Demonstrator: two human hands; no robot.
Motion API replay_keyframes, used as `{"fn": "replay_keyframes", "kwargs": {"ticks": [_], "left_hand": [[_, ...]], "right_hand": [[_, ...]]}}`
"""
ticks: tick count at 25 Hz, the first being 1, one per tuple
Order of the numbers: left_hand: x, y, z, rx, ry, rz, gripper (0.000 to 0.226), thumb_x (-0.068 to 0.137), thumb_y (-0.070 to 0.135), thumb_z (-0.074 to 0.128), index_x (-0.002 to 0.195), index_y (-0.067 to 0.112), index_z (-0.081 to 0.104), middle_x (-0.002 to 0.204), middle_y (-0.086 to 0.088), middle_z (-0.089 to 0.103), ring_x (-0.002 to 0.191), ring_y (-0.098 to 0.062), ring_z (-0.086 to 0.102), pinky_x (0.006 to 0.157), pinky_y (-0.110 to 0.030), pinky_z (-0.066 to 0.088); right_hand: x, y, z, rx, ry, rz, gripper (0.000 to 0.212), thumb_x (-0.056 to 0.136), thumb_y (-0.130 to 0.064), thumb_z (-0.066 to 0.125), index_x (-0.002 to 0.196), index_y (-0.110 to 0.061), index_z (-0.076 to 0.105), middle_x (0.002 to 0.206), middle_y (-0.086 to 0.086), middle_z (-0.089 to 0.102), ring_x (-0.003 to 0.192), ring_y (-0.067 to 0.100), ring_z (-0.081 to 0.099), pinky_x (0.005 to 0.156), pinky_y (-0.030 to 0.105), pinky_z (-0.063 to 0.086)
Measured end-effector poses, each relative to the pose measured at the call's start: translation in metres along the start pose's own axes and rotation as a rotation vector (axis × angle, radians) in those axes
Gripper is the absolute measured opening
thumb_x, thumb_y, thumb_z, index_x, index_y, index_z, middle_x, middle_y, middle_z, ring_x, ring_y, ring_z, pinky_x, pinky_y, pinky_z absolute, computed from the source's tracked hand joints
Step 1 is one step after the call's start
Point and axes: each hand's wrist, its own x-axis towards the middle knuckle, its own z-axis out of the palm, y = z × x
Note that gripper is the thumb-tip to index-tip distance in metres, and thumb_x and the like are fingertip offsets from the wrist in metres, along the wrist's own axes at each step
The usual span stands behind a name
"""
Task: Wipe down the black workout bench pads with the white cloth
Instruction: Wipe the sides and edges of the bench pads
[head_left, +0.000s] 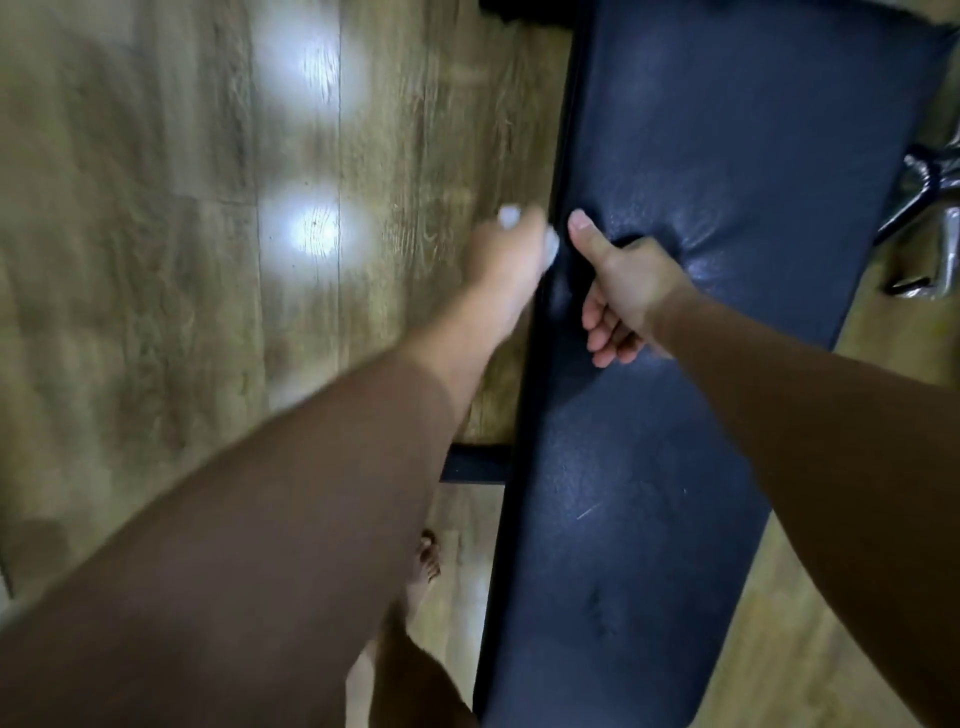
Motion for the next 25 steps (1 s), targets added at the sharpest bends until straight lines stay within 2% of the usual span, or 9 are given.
{"fn": "replay_keyframes", "kwargs": {"ticks": [3,5,8,11,14,19,21,23,25], "left_hand": [[-0.074,-0.121,-0.009,0.020,-0.043,-0.413,0.036,0.097,0.025,0.049,0.062,0.018,0.046,0.065,0.002,0.048,0.054,-0.010,0.043,0.049,-0.016,0.040],[-0.084,-0.134,-0.009,0.002,-0.051,-0.507,0.036,0.099,0.025,0.048,0.065,0.013,0.051,0.070,-0.001,0.053,0.057,-0.015,0.047,0.047,-0.017,0.040],[-0.030,-0.046,0.000,0.073,0.018,-0.282,0.029,0.096,0.027,0.047,0.080,0.009,0.062,0.063,0.000,0.058,0.055,-0.016,0.051,0.044,-0.021,0.033],[0.022,0.080,-0.001,-0.054,0.023,0.018,0.030,0.092,0.018,0.045,0.064,0.014,0.056,0.046,0.004,0.048,0.042,-0.015,0.043,0.040,-0.015,0.026],[0.050,0.145,-0.001,-0.114,0.048,0.108,0.020,0.093,0.014,0.044,0.090,0.012,0.063,0.059,0.001,0.049,0.025,-0.009,0.040,0.033,-0.011,0.025],[0.037,0.060,0.006,-0.010,0.124,-0.004,0.024,0.091,0.035,0.049,0.083,0.016,0.061,0.085,-0.006,0.069,0.078,-0.027,0.066,0.071,-0.033,0.054],[-0.003,-0.014,-0.009,0.068,0.001,-0.134,0.038,0.084,0.043,0.049,0.106,0.016,0.064,0.108,-0.014,0.070,0.097,-0.032,0.069,0.084,-0.042,0.058],[-0.017,-0.020,-0.016,0.069,-0.050,-0.183,0.042,0.081,0.037,0.046,0.118,0.027,0.063,0.097,-0.020,0.070,0.088,-0.032,0.072,0.063,-0.042,0.059],[0.012,0.031,-0.005,0.062,0.026,-0.111,0.028,0.086,0.035,0.046,0.098,0.028,0.070,0.076,-0.016,0.069,0.073,-0.029,0.071,0.054,-0.033,0.054]], "right_hand": [[0.000,-0.001,-0.002,0.008,-0.012,-0.004,0.086,0.085,-0.078,0.029,0.057,-0.002,0.057,0.044,0.013,0.059,0.041,0.030,0.062,0.038,0.023,0.041],[0.001,0.000,-0.004,0.048,-0.028,-0.001,0.090,0.085,-0.079,0.022,0.056,-0.001,0.057,0.045,0.014,0.059,0.042,0.030,0.062,0.039,0.024,0.042],[0.004,0.002,-0.006,0.130,-0.061,0.011,0.097,0.087,-0.077,0.008,0.054,0.000,0.057,0.047,0.017,0.059,0.043,0.031,0.062,0.040,0.025,0.044],[0.009,0.006,-0.010,0.152,-0.089,0.013,0.098,0.088,-0.076,0.007,0.055,0.001,0.058,0.049,0.019,0.060,0.045,0.033,0.063,0.041,0.025,0.044],[0.012,0.008,-0.011,0.146,-0.119,0.003,0.098,0.087,-0.077,0.008,0.058,0.001,0.059,0.051,0.020,0.062,0.045,0.033,0.064,0.041,0.025,0.044],[0.014,0.007,-0.015,0.156,-0.173,0.020,0.097,0.089,-0.074,0.009,0.060,0.004,0.060,0.052,0.023,0.061,0.045,0.034,0.064,0.040,0.026,0.045],[0.013,0.006,-0.017,0.160,-0.200,0.042,0.097,0.089,-0.074,0.009,0.061,0.004,0.060,0.053,0.023,0.062,0.047,0.035,0.065,0.040,0.025,0.044],[0.012,0.005,-0.018,0.166,-0.231,0.063,0.097,0.088,-0.074,0.010,0.061,0.004,0.060,0.054,0.023,0.063,0.048,0.036,0.065,0.039,0.025,0.044],[0.012,0.006,-0.021,0.199,-0.249,0.075,0.096,0.088,-0.075,0.012,0.059,0.003,0.060,0.055,0.024,0.063,0.048,0.036,0.065,0.037,0.024,0.042]]}}
